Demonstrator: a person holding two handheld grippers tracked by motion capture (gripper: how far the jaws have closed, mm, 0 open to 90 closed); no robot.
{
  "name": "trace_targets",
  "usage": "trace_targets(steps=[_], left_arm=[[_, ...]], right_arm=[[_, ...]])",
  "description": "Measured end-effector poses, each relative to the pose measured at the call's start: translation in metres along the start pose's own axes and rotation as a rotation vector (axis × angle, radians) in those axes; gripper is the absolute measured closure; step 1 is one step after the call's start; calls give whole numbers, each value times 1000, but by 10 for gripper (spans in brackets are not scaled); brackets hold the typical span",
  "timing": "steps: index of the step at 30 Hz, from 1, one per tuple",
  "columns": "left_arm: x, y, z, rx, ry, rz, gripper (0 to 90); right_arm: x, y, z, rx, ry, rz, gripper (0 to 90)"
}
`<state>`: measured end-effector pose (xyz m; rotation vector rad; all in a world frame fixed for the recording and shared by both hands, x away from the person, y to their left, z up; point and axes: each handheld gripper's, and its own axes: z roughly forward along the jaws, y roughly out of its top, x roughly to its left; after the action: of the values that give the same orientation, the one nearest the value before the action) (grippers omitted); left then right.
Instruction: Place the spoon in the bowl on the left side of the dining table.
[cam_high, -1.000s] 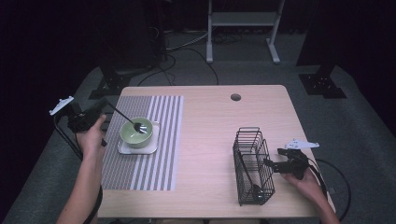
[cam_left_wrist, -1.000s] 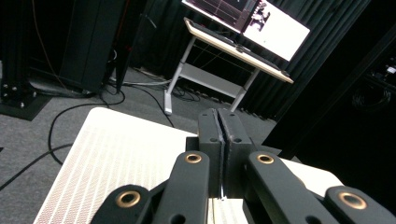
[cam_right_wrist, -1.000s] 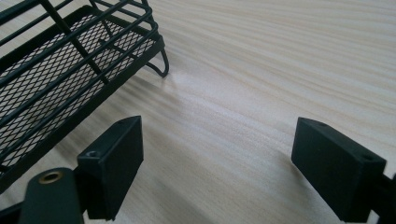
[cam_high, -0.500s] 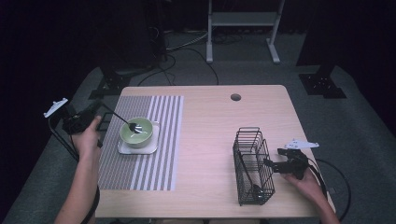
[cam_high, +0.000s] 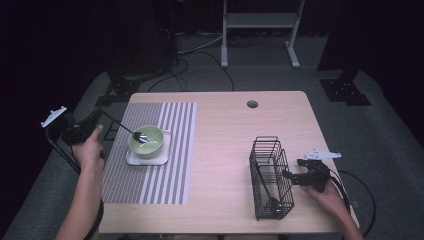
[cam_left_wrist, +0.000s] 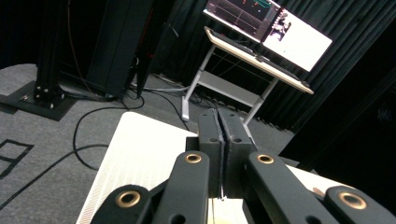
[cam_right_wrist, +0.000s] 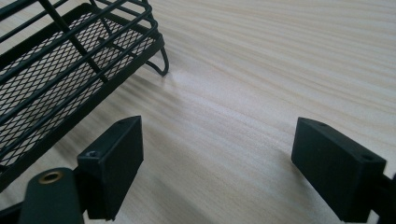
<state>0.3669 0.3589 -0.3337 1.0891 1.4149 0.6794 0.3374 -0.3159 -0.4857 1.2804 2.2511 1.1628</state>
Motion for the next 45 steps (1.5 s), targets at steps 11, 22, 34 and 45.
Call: trace_targets(steps=[11,22,34,45], left_arm=[[10,-1,-3,-6,27,-11,893],[17,-1,-4,-14,51,-16,893],[20,-5,-3,-6,67,-16,893],[23,-10,-1,4,79,-13,893]], right_arm=[[0,0,0,4,-2,-2,157],[1,0,0,4,-7,-4,157],[1,0,0,5,-7,-4,157],[1,0,1,6,-7,-6,157]])
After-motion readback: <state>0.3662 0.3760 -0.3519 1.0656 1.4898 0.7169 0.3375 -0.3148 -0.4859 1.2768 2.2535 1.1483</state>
